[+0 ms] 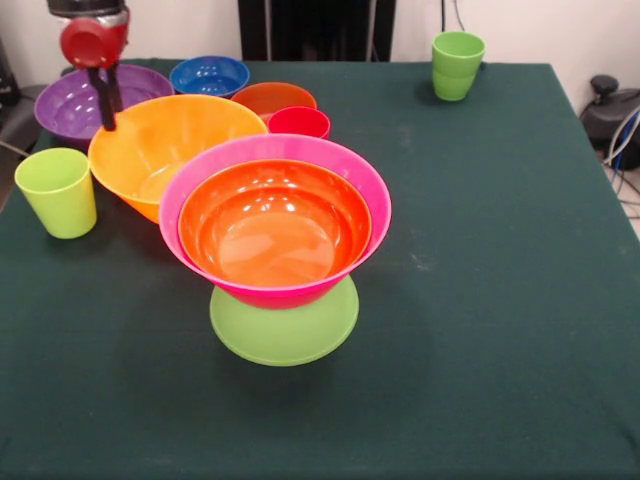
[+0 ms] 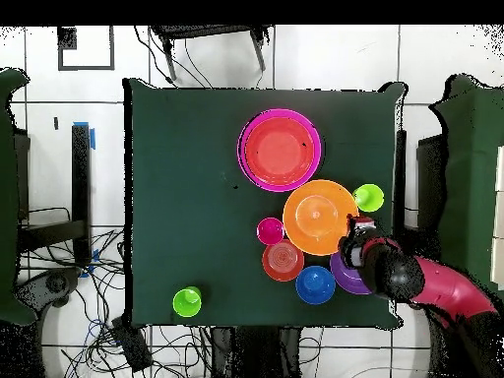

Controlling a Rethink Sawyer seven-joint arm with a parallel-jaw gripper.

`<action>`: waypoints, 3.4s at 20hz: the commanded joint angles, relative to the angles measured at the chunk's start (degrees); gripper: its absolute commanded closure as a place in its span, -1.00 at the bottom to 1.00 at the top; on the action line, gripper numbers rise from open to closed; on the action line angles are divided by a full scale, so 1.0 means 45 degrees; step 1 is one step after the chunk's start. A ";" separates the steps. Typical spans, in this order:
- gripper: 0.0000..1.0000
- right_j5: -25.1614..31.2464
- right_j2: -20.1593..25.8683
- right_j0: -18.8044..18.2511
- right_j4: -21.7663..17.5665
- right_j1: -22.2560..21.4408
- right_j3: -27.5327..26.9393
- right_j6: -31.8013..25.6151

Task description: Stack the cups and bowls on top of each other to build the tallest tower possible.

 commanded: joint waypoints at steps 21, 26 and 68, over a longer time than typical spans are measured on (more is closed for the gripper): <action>-1.00 0.0185 -0.0049 0.0032 -0.1454 0.0869 0.1475 -0.1643; -1.00 0.0326 0.0228 -0.0085 -0.1122 0.0297 0.1833 -0.1577; -1.00 -0.0365 -0.0139 -0.0473 -0.1297 -0.0186 0.3120 -0.1340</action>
